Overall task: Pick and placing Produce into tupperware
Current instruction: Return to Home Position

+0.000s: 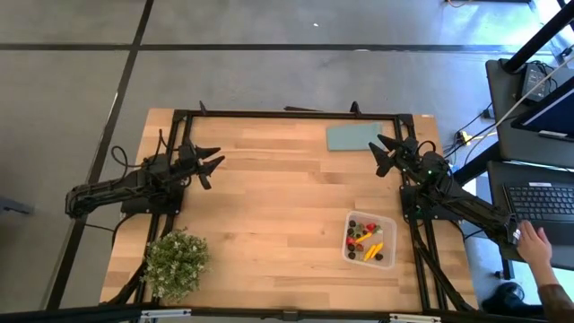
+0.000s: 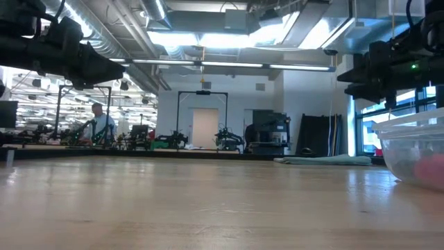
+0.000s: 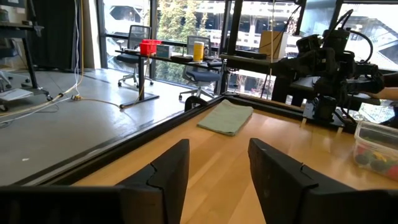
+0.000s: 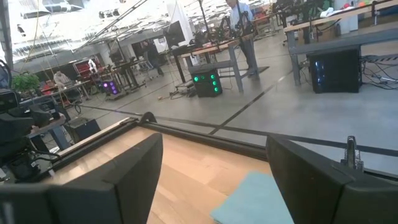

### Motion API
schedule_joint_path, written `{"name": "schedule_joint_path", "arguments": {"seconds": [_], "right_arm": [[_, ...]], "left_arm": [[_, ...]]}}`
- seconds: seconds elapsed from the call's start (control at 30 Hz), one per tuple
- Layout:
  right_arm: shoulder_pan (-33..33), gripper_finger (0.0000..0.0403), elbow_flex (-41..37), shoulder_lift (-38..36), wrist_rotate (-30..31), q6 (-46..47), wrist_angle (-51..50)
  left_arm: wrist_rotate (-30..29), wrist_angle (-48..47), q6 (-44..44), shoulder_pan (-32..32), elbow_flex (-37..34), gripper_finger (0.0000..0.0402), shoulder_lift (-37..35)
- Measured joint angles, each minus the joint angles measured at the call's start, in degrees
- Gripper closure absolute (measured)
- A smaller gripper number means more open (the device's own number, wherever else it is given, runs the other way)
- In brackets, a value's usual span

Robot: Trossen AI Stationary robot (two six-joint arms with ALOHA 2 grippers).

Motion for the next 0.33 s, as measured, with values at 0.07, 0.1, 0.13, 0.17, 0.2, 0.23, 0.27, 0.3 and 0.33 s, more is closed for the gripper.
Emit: {"name": "schedule_joint_path", "arguments": {"seconds": [0.07,0.1,0.13,0.17,0.2,0.23,0.27,0.3,0.33], "right_arm": [[0.0,0.0116,0.0,0.0,0.0,0.06,0.0],[0.01,0.0116,0.0,0.0,0.0,0.01,0.0],[0.01,0.0116,0.0,0.0,0.0,-0.03,0.0],[0.01,0.0116,0.0,0.0,0.0,-0.01,0.0],[0.01,0.0116,0.0,0.0,0.0,0.05,0.0],[0.01,0.0116,0.0,0.0,0.0,0.05,0.0],[0.0,0.0116,0.0,0.0,0.0,0.0,-0.02],[-0.01,0.0116,0.0,0.0,0.0,-0.02,0.0],[0.0,0.0116,0.0,0.0,0.0,-0.01,0.0]], "left_arm": [[0.0,-0.01,0.0,0.0,0.0,0.0246,-0.01],[-0.01,-0.01,0.0,0.0,0.0,0.0248,0.0],[-0.02,-0.01,-0.01,0.0,0.0,0.0249,0.0],[0.0,-0.02,0.0,0.0,0.0,0.025,0.0],[0.0,-0.02,0.0,0.0,0.0,0.0252,0.0],[0.0,-0.02,0.0,0.0,0.0,0.0252,0.0],[0.0,0.0,0.0,0.0,0.0,0.0253,0.0],[0.0,0.0,0.0,0.0,0.0,0.0254,0.0],[-0.02,-0.01,-0.01,0.0,0.0,0.0254,0.0]]}}
